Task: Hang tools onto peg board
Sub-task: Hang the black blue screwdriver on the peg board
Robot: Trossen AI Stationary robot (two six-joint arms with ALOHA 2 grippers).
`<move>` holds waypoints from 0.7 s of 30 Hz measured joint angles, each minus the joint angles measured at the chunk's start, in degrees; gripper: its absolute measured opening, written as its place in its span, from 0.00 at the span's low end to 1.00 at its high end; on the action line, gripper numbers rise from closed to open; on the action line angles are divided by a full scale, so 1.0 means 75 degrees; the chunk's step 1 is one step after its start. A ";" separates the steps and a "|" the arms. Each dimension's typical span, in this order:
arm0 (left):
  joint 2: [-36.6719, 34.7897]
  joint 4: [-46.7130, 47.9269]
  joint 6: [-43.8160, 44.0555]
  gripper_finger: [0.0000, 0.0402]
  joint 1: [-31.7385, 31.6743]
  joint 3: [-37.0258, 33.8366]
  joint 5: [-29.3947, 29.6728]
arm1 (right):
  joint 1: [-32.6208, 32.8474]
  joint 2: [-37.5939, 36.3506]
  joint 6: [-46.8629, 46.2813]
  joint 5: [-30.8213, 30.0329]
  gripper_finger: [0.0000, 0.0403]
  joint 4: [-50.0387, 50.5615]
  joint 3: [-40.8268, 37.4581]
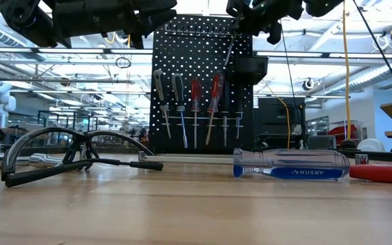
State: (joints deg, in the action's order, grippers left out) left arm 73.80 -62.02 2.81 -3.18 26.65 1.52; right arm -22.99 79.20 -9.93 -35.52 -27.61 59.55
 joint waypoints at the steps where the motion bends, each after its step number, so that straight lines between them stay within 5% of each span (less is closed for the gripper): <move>1: 0.0000 -0.0001 0.0000 0.31 0.0000 0.0000 0.0000 | -0.0002 0.0000 -0.0001 0.0002 0.05 0.0009 0.0000; 11: 0.0000 0.0003 -0.0012 0.31 0.0000 0.0000 0.0000 | -0.0005 0.0006 0.0017 -0.0054 0.19 0.0165 -0.0006; 21: 0.0000 0.0002 -0.0009 0.31 0.0000 0.0000 0.0000 | -0.0002 -0.0006 0.0386 -0.0059 0.22 0.0413 -0.0006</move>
State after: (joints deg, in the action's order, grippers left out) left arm 73.80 -62.01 2.74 -3.18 26.65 1.52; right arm -23.00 79.15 -7.03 -35.97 -24.52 59.51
